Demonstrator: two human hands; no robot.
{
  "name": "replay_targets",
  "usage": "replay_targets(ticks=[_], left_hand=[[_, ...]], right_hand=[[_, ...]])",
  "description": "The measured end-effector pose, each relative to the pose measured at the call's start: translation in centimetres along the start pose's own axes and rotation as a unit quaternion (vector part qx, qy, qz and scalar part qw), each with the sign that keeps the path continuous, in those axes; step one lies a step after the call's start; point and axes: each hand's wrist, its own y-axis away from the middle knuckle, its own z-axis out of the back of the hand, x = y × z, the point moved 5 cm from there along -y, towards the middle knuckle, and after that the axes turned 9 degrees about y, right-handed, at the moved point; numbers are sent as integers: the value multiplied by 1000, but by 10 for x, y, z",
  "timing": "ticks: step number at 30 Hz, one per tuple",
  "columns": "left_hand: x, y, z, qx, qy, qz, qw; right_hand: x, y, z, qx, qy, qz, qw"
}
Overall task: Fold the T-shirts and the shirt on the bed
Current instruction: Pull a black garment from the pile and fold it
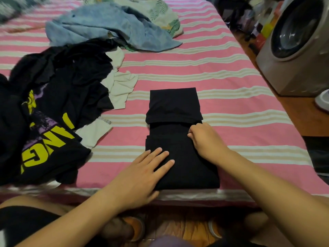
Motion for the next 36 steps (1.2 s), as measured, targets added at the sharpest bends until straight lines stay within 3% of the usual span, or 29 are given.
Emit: replay_targets(ticks=[3,8,10,12,14,17,21,26,29,33,36], left_hand=[[-4,1,1,-12,5,-5,1000],[-15,-5,5,-50,-8,-17,999],[-14,-8,7,-55,-2,-22,998],[-6,-8,7,-56,50,-34,997],[6,-5,4,-35,107,-41,993],[21,1,-9,-21,175,-25,984],[31,4,-7,-58,386,105,915],[15,6,44,-45,494,123,859],[16,15,55,-31,581,172,795],[44,-6,62,-150,647,298,685],[84,-48,74,-242,625,356,651]], right_hand=[[-1,6,1,-83,-14,12,996],[3,14,5,-131,41,30,990],[13,32,20,-150,20,124,981],[21,61,18,-21,-4,217,976],[14,90,5,140,55,238,959],[0,108,0,167,122,250,946],[-8,98,10,152,63,222,961],[-14,96,51,185,-130,134,965],[-13,98,67,209,-248,90,942],[-22,51,71,61,-400,-40,914],[-33,-14,54,-16,-403,-137,905]])
